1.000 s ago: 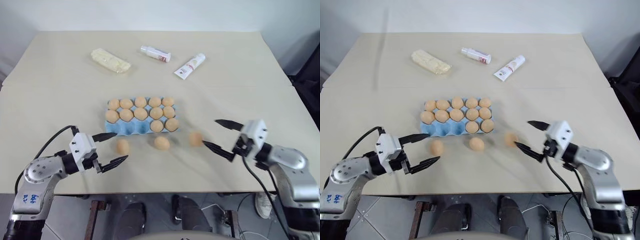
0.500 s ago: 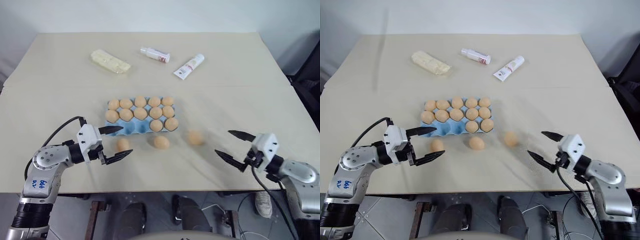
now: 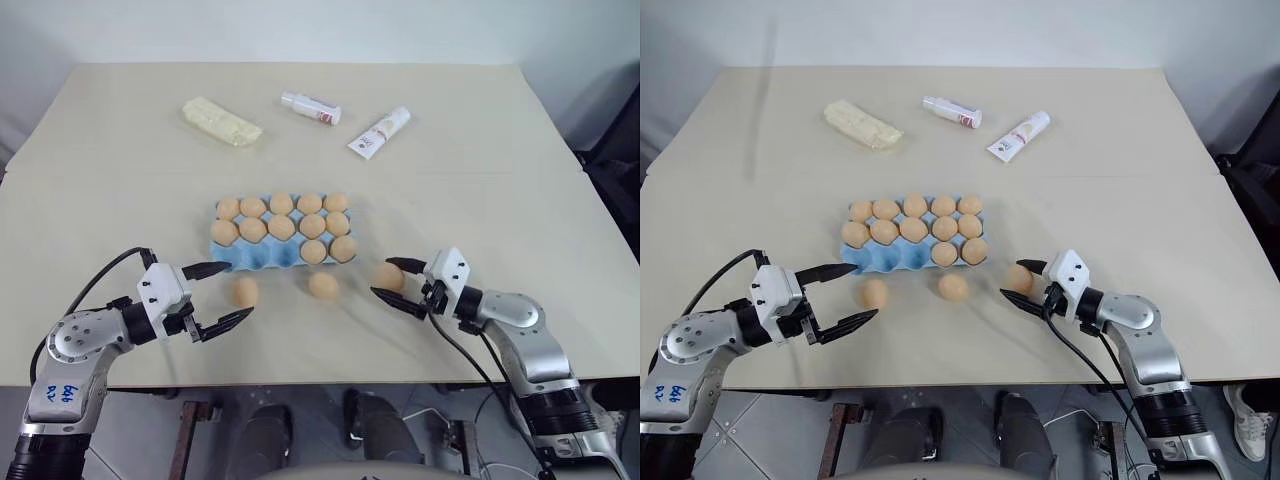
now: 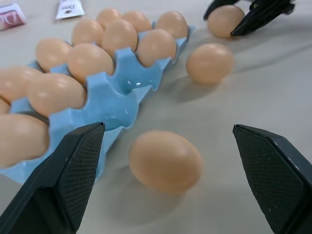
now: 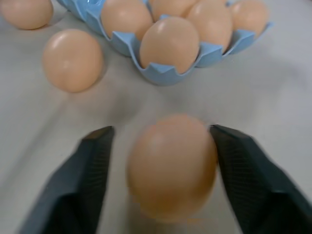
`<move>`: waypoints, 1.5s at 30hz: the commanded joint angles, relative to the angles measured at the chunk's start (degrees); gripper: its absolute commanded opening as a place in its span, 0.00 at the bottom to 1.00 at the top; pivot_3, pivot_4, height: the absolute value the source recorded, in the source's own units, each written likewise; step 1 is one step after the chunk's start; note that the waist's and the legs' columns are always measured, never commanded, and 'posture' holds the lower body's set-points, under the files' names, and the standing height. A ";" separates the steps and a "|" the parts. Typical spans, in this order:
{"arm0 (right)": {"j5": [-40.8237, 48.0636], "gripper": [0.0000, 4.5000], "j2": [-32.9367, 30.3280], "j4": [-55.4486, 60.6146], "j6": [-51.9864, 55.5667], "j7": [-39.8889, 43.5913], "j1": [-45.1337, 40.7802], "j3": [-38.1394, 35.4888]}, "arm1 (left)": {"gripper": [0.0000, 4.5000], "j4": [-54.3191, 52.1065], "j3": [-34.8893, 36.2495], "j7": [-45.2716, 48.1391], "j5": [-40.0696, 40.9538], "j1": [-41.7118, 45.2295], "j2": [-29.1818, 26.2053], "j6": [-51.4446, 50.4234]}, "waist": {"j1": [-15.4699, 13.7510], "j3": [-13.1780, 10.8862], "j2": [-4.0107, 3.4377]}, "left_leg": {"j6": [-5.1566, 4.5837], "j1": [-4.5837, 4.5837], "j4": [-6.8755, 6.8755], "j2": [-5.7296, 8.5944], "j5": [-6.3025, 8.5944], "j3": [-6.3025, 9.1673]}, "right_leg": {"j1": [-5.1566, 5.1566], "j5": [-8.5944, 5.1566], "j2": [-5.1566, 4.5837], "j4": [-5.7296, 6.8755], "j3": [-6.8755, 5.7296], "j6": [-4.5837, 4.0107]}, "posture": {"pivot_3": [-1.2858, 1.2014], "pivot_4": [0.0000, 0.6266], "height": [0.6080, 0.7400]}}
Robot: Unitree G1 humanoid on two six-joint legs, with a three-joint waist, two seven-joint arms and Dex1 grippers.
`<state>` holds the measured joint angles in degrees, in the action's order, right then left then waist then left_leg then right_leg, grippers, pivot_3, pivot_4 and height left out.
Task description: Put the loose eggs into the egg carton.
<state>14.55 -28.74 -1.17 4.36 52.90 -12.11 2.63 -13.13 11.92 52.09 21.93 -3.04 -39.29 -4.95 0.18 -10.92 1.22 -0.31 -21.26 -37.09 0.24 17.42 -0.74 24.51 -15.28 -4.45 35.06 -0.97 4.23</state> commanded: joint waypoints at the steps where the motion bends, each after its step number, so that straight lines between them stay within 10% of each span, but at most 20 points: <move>1: 0.86 0.41 -0.23 1.11 -1.63 1.03 -0.91 -0.39 | 1.00 -2.41 2.41 -0.97 0.38 -0.87 -0.73 0.15 | 0.00 0.00 0.00 | 0.00 -0.01 0.00 0.00 0.00 0.00 | 0.00 0.00 0.00 -0.01 -0.01 0.00 | 0.52 0.24 1.00; 11: 5.53 0.36 7.92 8.62 8.21 0.91 -14.30 6.46 | 1.00 -0.32 10.27 -6.17 2.22 -4.85 1.32 -0.73 | 1.46 0.00 0.00 | 0.10 0.09 -0.08 -0.03 -0.08 0.02 | 0.05 -0.04 0.01 0.35 0.01 -0.07 | 0.52 0.24 1.00; 22: -6.13 0.36 24.50 -13.18 4.94 -4.99 -31.33 17.62 | 1.00 -2.35 13.39 -9.07 1.90 -11.56 4.30 0.40 | 1.37 0.03 0.05 | 0.14 -0.03 -0.03 0.00 -0.06 0.15 | 0.11 -0.07 -0.06 0.27 -0.14 -0.13 | 0.52 0.24 1.00; 25: -6.76 0.66 25.05 -14.24 4.22 -4.06 -31.38 18.13 | 1.00 -3.15 13.34 -9.51 1.86 -12.46 4.78 0.47 | 1.54 0.03 0.05 | 0.08 -0.07 -0.03 0.03 -0.01 0.13 | 0.10 -0.06 -0.09 0.16 -0.14 -0.12 | 0.52 0.24 1.00; 30: -5.42 0.99 21.84 -10.25 5.36 -2.78 -29.72 15.56 | 1.00 -4.10 12.99 -9.79 2.00 -12.73 4.93 0.13 | 1.60 0.03 0.04 | 0.13 -0.07 0.07 -0.01 0.03 0.13 | 0.14 -0.07 -0.05 0.10 -0.16 -0.13 | 0.52 0.24 1.00; 45: 4.22 0.99 -2.03 14.60 12.06 2.62 -6.20 -0.11 | 1.00 1.87 8.75 -6.39 1.55 -3.65 2.38 -0.67 | 0.95 0.02 0.04 | 0.07 -0.08 0.10 -0.01 0.08 0.13 | 0.04 -0.07 -0.04 -0.10 -0.20 -0.11 | 0.52 0.24 1.00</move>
<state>16.87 -31.12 9.39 16.80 55.50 -18.12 3.76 -11.19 20.39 45.07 23.27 -7.57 -36.43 -5.97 1.13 -10.89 1.26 -0.25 -21.34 -37.02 0.23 17.51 -0.63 24.54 -15.34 -4.50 34.95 -1.16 4.13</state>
